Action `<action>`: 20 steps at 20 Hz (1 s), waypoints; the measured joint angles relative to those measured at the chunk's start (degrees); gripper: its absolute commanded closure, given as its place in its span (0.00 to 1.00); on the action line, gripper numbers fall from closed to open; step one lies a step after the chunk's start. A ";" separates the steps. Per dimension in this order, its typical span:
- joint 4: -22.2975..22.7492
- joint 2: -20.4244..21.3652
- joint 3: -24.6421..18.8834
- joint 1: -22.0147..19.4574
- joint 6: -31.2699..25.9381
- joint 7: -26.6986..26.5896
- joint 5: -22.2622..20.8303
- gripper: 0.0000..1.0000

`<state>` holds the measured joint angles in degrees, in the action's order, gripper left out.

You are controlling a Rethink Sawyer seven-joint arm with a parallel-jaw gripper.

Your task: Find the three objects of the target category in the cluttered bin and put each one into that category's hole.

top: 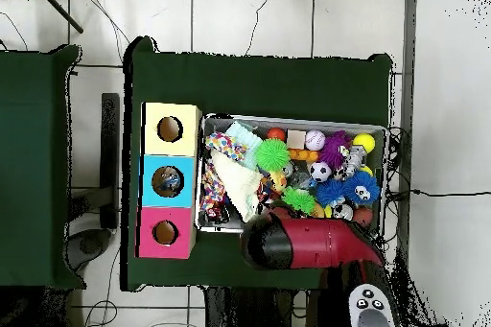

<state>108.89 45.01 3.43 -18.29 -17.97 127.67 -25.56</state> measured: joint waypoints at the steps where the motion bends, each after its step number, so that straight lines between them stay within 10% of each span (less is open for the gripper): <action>1: -0.10 0.00 0.72 0.02 0.00 0.00 0.01 0.00; 10: -1.24 -3.04 6.62 2.63 0.68 0.32 3.43 0.00; 20: -1.14 -13.56 12.46 7.81 16.65 7.90 20.27 0.00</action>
<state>107.75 31.45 15.89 -10.48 -1.32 135.58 -5.29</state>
